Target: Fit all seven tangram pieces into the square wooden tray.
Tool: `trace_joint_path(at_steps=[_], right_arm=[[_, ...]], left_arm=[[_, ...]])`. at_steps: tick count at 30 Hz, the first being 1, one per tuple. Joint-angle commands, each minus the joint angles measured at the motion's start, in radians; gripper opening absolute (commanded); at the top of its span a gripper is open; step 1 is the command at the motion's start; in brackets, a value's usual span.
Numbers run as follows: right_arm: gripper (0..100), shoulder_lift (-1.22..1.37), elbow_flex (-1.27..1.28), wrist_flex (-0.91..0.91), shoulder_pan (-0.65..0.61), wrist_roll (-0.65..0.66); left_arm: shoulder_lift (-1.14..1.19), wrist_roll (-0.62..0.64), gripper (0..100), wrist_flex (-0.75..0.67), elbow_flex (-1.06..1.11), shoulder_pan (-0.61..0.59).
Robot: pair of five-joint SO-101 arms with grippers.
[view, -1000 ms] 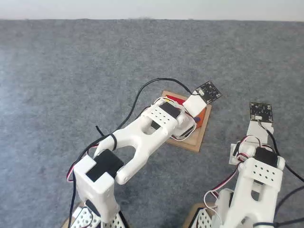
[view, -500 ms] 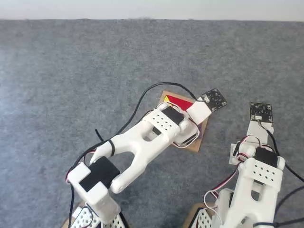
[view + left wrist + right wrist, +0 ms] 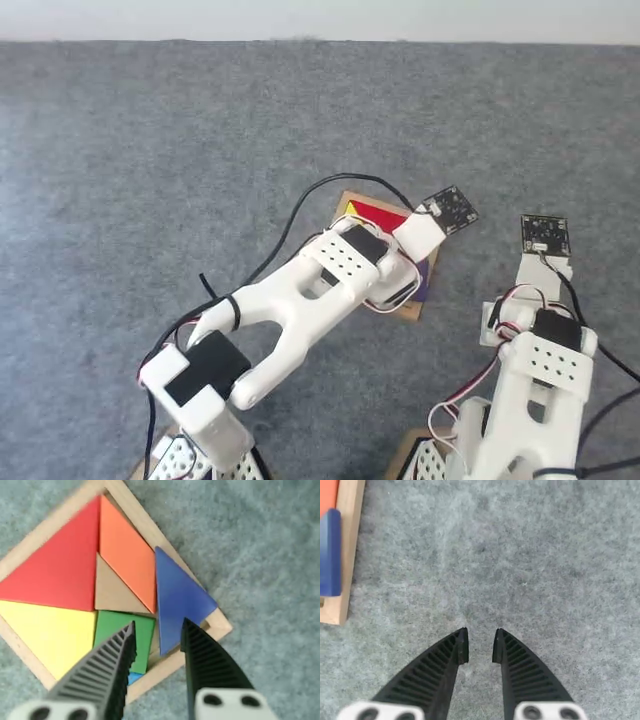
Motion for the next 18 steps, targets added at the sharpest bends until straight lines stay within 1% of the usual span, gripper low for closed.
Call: trace_joint_path(at_steps=[1, 4, 8, 15, 18], right_arm=[[9.3, 0.008, -0.046, -0.038, 0.067, -0.032], [9.4, 0.008, -0.046, -0.039, 0.067, -0.037], [9.4, 0.008, -0.046, -0.036, 0.048, -0.037], [9.4, 0.007, -0.044, -0.033, 0.051, -0.046], [9.4, 0.007, -0.044, -0.033, 0.051, -0.046]], left_arm=[[-0.063, 0.035, 15, -0.003, -0.054, 0.008], [-0.060, 0.066, 15, -0.041, -0.050, 0.003], [-0.049, 0.132, 15, -0.126, -0.048, 0.009], [-0.043, 0.133, 15, -0.270, 0.045, 0.009], [-0.002, 0.133, 15, -0.307, 0.051, 0.011]])
